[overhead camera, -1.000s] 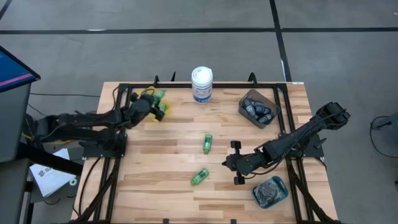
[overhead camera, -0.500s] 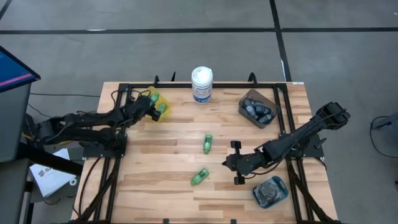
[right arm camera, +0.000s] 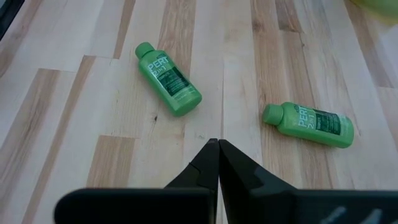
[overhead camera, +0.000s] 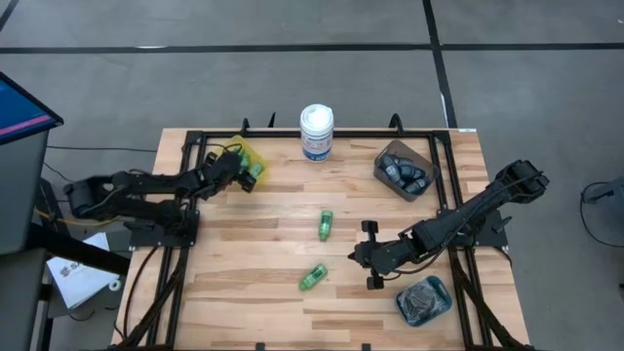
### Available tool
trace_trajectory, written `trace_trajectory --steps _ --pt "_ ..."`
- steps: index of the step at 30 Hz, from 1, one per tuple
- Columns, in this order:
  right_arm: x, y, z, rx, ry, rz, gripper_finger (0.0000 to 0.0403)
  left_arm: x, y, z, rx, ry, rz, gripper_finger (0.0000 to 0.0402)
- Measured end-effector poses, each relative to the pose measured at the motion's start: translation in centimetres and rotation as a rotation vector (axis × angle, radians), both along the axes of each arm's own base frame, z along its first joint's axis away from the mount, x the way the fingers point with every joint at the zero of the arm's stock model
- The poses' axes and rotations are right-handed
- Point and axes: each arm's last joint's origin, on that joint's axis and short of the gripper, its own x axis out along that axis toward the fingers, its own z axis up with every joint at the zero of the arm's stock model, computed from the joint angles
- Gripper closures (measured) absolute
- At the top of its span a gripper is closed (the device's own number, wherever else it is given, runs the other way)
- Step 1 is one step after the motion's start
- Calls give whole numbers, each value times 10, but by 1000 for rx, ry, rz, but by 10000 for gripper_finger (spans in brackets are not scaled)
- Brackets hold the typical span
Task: Pick & Place Travel size toiletries
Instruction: Put the green shampoo into the yellow bin
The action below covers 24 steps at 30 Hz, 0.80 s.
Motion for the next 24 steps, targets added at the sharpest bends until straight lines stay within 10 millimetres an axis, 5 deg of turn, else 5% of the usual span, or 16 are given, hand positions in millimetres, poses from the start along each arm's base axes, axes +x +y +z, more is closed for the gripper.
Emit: trace_trajectory --steps 7,14,24 --pt "0 0 0 0 0 0 402 8 -17 25 20 -209 -148 79" --pt "0 0 0 0 0 0 402 31 -54 56 90 -511 -434 83" --pt "0 0 0 4 -6 0 402 79 -87 41 96 -483 -671 92"
